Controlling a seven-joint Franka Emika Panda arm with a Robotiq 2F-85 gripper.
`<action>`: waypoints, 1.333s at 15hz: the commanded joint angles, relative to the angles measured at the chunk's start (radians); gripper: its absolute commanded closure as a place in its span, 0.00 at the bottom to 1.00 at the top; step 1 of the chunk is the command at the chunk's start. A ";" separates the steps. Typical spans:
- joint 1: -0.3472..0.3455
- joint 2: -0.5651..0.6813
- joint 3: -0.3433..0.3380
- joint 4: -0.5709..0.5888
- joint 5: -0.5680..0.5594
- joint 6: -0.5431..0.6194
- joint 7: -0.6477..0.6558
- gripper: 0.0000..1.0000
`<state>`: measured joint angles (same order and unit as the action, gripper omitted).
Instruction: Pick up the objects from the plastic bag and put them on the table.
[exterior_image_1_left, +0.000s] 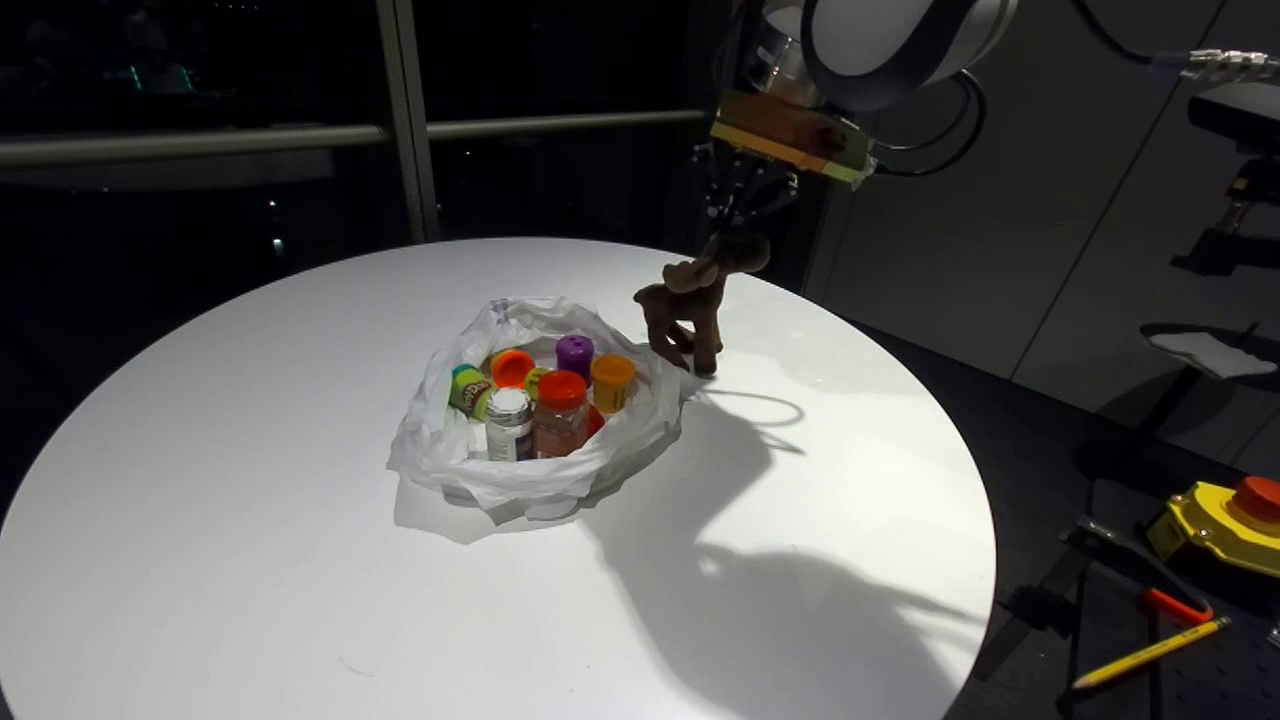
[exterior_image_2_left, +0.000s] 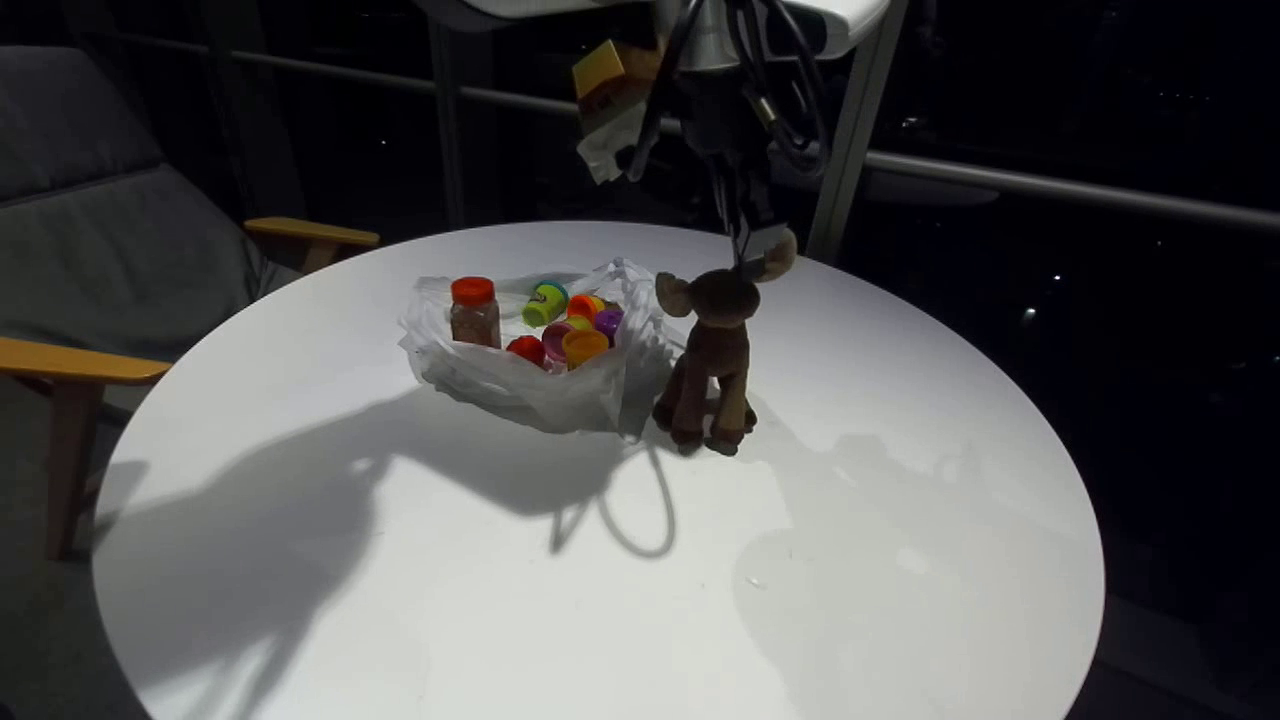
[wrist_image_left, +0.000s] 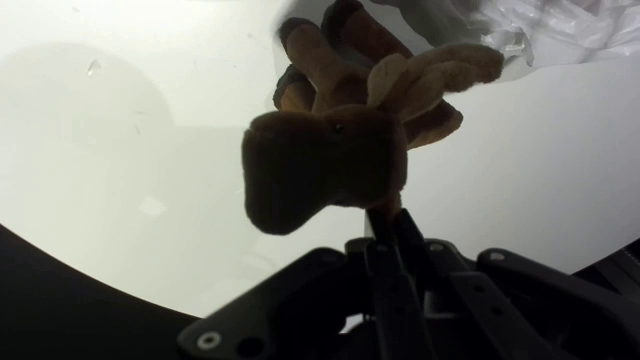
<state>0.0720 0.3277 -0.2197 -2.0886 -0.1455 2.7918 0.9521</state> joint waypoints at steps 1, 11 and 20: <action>0.027 0.013 -0.033 -0.004 -0.007 0.050 0.049 0.98; 0.068 -0.006 -0.103 -0.047 -0.133 -0.008 0.050 0.98; 0.079 -0.081 -0.117 -0.085 -0.206 -0.039 0.076 0.68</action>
<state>0.1395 0.3088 -0.3298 -2.1446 -0.3194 2.7877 1.0101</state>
